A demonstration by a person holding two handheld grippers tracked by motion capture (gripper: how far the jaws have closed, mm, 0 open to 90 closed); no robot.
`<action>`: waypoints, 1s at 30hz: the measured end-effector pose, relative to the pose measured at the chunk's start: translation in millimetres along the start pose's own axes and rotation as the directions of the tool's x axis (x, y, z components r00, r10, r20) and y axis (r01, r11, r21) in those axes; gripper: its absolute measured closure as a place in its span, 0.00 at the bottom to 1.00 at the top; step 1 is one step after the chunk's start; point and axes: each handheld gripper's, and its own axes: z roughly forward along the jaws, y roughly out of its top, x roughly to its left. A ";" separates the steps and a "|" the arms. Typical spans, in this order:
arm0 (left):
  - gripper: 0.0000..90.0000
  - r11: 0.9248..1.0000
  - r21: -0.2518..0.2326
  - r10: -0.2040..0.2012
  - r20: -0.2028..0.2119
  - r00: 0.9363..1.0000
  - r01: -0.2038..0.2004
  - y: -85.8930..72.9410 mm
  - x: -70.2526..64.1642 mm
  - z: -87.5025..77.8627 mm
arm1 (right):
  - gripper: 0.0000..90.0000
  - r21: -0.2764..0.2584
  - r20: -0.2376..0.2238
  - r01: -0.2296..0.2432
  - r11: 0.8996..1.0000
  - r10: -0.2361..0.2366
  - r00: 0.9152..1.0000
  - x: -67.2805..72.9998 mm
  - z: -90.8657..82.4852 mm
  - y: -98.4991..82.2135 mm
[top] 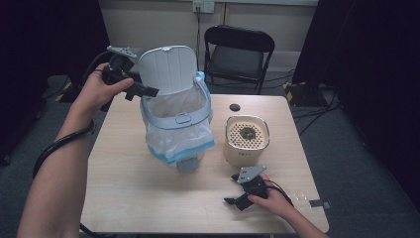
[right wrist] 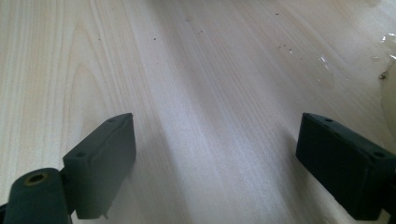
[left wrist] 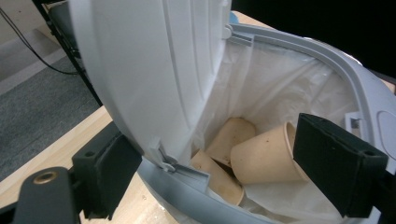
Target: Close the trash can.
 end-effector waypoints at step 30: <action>0.31 0.995 -0.059 0.084 0.172 0.981 -0.075 5.4 -54.3 -5.3 | 0.13 0.002 0.000 -0.001 1.000 0.001 1.000 0.1 -0.1 0.0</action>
